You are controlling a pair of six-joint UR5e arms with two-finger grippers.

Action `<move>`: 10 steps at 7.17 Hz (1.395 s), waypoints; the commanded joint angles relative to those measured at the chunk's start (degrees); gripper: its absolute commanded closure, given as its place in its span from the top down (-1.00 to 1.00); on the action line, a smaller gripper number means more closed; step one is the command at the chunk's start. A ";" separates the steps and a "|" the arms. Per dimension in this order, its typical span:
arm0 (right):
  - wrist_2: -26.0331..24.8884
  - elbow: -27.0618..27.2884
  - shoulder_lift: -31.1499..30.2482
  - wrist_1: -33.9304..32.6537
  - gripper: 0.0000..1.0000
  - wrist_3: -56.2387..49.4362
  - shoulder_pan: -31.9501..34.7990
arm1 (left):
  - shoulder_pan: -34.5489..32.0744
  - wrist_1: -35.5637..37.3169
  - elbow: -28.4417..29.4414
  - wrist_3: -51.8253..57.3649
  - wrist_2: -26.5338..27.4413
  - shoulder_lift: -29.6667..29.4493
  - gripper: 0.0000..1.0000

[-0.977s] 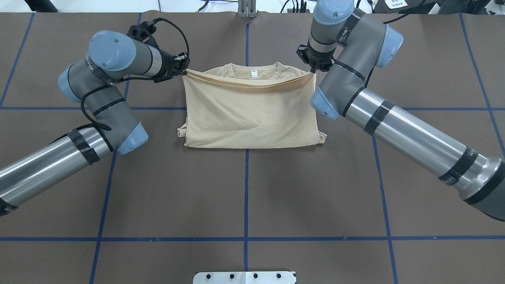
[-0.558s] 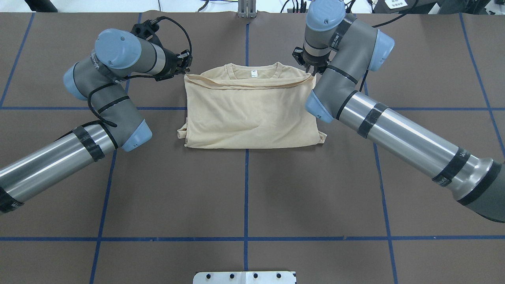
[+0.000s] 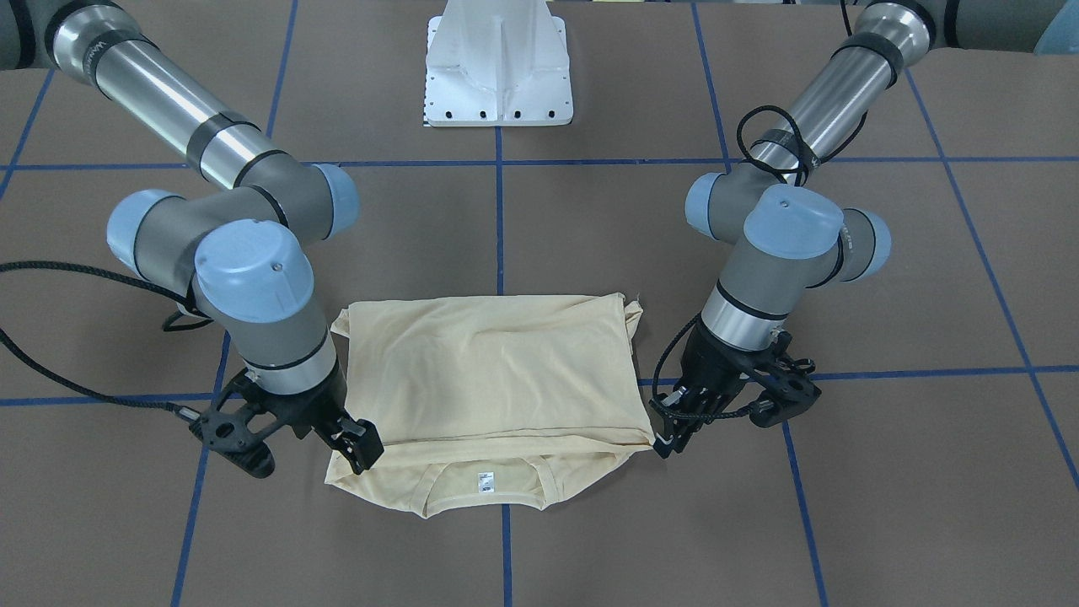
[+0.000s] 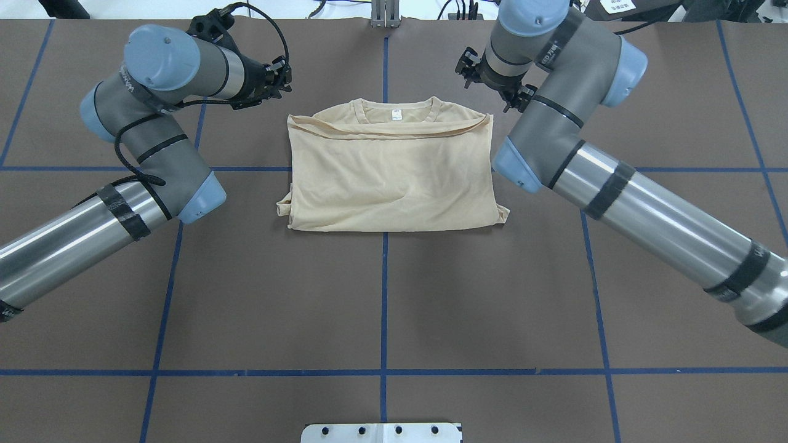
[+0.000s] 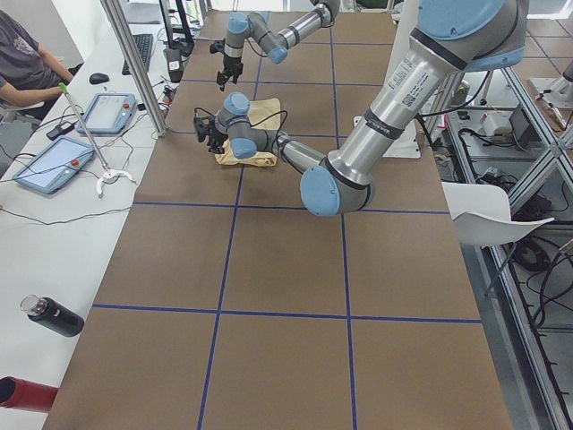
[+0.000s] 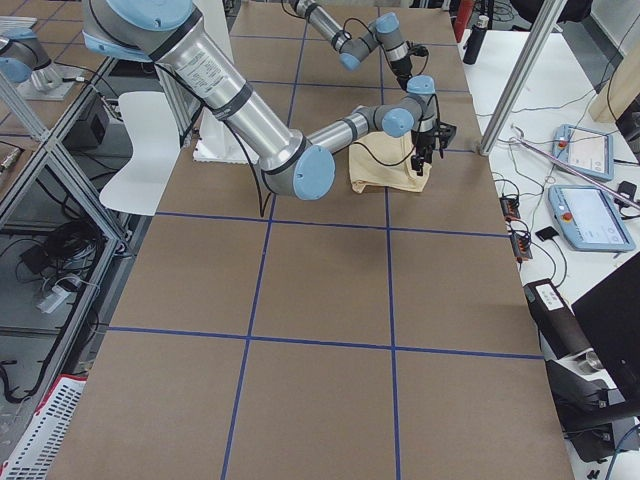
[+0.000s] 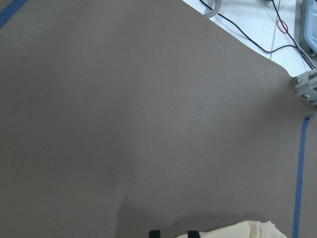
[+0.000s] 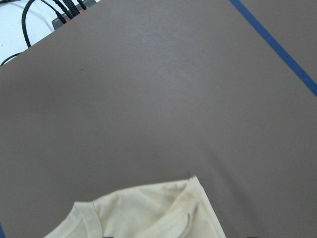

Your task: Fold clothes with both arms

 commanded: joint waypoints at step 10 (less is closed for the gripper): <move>-15.93 21.96 -20.88 2.61 0.51 26.23 -19.38 | -0.05 0.15 -4.98 0.18 0.56 3.59 -0.37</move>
